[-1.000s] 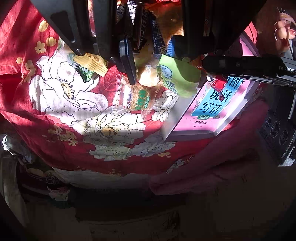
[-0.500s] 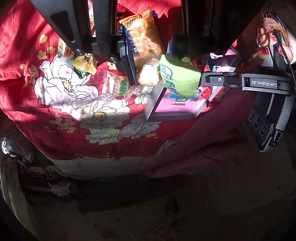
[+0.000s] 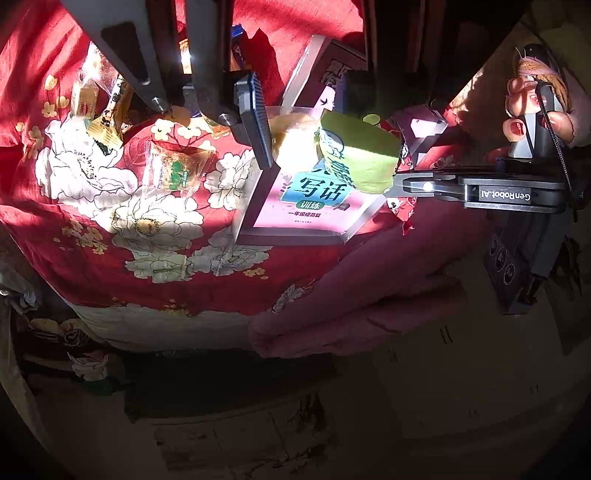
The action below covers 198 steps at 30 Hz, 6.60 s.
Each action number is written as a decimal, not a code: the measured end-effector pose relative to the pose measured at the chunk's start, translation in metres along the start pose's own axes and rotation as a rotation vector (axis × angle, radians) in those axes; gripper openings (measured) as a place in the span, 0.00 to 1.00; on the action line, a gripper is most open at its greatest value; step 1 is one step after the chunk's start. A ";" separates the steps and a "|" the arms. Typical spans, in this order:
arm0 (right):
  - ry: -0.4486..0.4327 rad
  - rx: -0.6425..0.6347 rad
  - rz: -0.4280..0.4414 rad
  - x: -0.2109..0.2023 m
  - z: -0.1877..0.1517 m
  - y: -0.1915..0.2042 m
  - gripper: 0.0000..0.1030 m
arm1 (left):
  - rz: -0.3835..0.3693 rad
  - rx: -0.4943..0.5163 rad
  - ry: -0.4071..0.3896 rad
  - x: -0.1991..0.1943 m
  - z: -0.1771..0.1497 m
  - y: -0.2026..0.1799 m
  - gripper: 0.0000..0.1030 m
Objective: Organize snacks
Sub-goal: 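Carry the red packet to the box with the left tool while the right tool carries the green one, then lower the green packet into the box with the right tool while the left tool releases the red one, then withdraw both open tools from the box back toward the snack pile, then grasp the clear bag with the green label with the left tool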
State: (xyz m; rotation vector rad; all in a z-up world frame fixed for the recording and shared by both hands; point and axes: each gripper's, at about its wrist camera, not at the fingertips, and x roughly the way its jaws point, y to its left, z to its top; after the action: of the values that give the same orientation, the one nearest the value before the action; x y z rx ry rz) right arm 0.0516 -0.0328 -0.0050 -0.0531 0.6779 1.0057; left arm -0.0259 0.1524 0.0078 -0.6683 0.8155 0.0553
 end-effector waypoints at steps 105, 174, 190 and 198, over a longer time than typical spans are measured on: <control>0.166 -0.101 0.035 0.045 -0.046 0.048 0.51 | 0.133 -0.086 -0.005 0.002 -0.016 0.078 0.50; 0.104 -0.043 -0.181 -0.009 -0.040 -0.038 0.59 | 0.027 0.123 0.064 0.026 -0.021 -0.046 0.74; 0.189 -0.075 -0.138 0.030 -0.041 -0.057 0.59 | 0.034 0.168 0.166 0.092 0.002 -0.065 0.74; 0.197 -0.092 -0.125 0.037 -0.042 -0.057 0.59 | 0.035 0.177 0.221 0.131 0.016 -0.073 0.74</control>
State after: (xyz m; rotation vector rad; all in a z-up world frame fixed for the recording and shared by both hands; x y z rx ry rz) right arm 0.0890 -0.0505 -0.0732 -0.2744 0.7974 0.9180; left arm 0.0967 0.0771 -0.0359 -0.4978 1.0317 -0.0598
